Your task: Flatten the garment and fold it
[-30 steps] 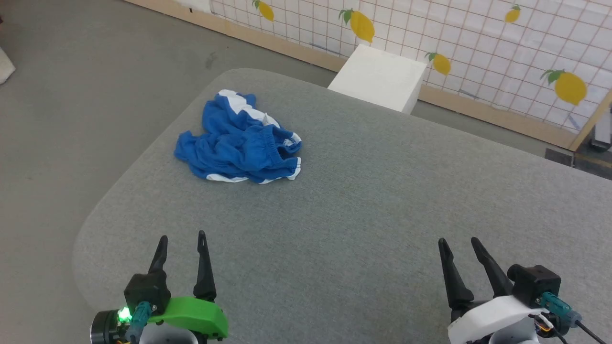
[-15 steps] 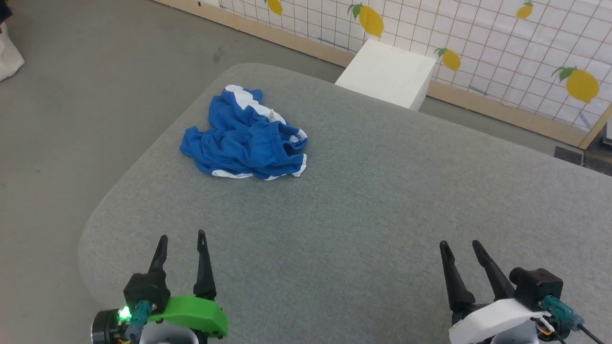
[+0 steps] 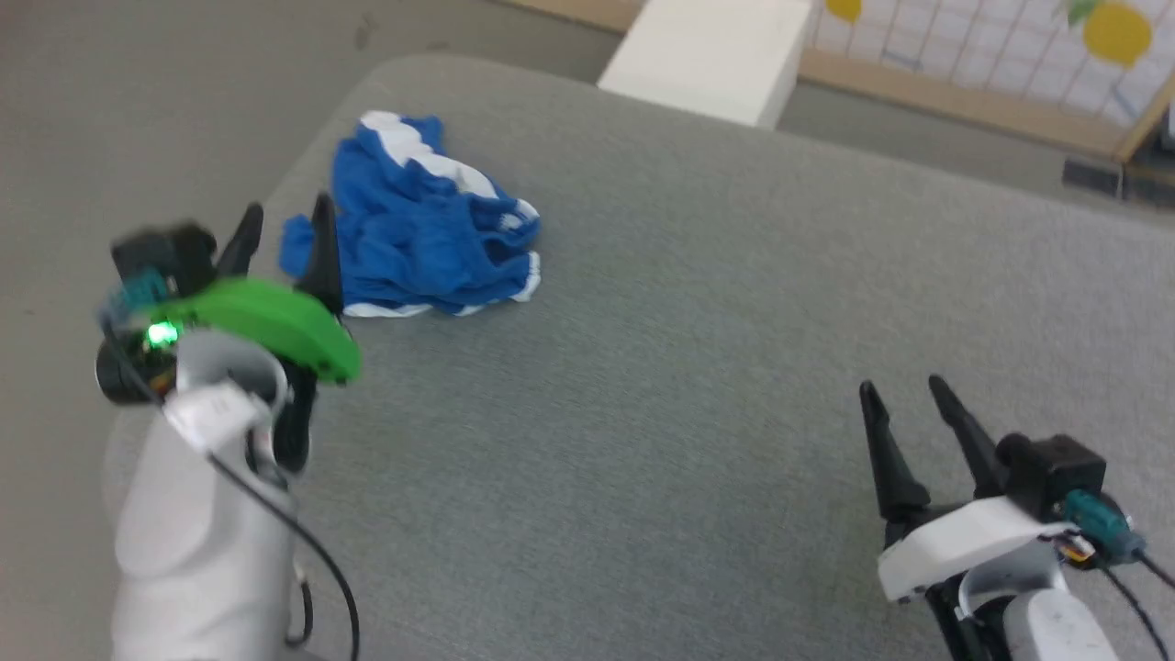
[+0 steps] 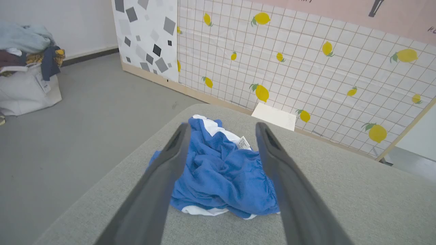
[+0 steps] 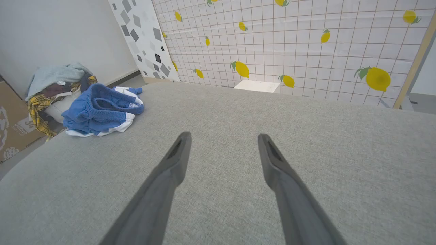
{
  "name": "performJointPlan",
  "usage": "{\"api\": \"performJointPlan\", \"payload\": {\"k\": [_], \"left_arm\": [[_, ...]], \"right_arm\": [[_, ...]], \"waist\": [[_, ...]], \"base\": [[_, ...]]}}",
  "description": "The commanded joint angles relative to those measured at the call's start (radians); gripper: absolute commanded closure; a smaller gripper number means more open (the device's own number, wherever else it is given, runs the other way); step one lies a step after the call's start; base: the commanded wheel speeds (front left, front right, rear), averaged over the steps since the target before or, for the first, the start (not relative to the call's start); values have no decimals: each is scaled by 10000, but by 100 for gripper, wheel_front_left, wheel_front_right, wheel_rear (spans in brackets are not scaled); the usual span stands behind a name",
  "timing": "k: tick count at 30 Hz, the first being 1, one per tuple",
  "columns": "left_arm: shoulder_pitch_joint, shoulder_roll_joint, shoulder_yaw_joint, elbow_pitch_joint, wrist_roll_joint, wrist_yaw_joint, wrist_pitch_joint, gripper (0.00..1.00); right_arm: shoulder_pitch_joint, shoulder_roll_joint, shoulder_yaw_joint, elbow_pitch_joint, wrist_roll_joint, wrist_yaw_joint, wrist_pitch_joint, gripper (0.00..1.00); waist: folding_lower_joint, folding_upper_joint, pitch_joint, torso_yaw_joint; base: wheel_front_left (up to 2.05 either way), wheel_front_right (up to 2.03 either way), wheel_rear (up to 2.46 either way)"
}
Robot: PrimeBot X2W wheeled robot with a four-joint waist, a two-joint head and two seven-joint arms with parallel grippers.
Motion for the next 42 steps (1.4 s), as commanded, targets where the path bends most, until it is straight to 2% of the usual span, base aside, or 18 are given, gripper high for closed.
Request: {"api": "performJointPlan", "payload": {"k": [1, 8, 12, 20, 21, 22, 23, 25, 26, 31, 36, 42], "left_arm": [[-373, 51, 37, 193, -189, -111, 274, 0], [-2129, 253, 26, 1935, -769, -208, 2121, 0], [-2483, 384, 37, 2840, -863, -17, 2837, 0], [-2387, 392, 201, 3937, -1126, 265, 3203, 0], [-2366, 357, 234, 4030, -1191, 274, 3212, 25], [-2361, 353, 228, 4059, -1190, 271, 3138, 72], [-2354, 326, 252, 4080, -1244, 226, 3040, 100], [-2397, 332, 265, 4021, -1247, 192, 2743, 100], [-2725, 434, 205, 3597, -1185, -99, 1915, 100], [-3466, 449, -17, 2630, -1259, -496, 1361, 100], [-3919, 103, -540, 1257, -1723, -735, 1848, 100], [-3156, -497, -1645, -438, -2692, -820, 3454, 100]], "right_arm": [[-162, -10, -69, -139, -108, -15, 78, 0], [-450, -10, -356, -739, -382, -15, 387, 0], [-558, -10, -332, -888, -399, -15, 439, 0], [-710, -10, -355, -933, -347, -15, 416, 0], [-727, -10, -358, -910, -334, -15, 411, 0], [-740, -10, -352, -885, -317, -15, 398, 0], [-754, -10, -336, -844, -293, -15, 381, 0], [-777, -10, -276, -739, -222, -15, 324, 0], [-799, -10, -69, -408, 22, -15, 111, 0], [-763, -10, 201, 157, 461, -15, -258, 0], [-514, -10, 336, 794, 951, -15, -673, 0], [65, -10, 145, 1371, 1212, -15, -1018, 0]], "waist": [[0, 0, 1114, -865], [0, 0, 2293, -1611], [0, 0, 2641, -1895], [0, 0, 2881, -2002], [0, 0, 2861, -1988], [0, 0, 2827, -1977], [0, 0, 2772, -1969], [0, 0, 2611, -1964], [0, 0, 2080, -2086], [0, 0, 1241, -2498], [0, 0, 355, -3114], [0, 0, -398, -3668]], "base": [[0, 0, 0], [0, 0, 0], [0, 0, 0], [0, 0, 0], [0, 0, 0], [0, 0, 0], [0, 0, 0], [0, 0, 0], [0, 0, 0], [0, 0, 0], [0, 0, 0], [0, 0, 0]]}}
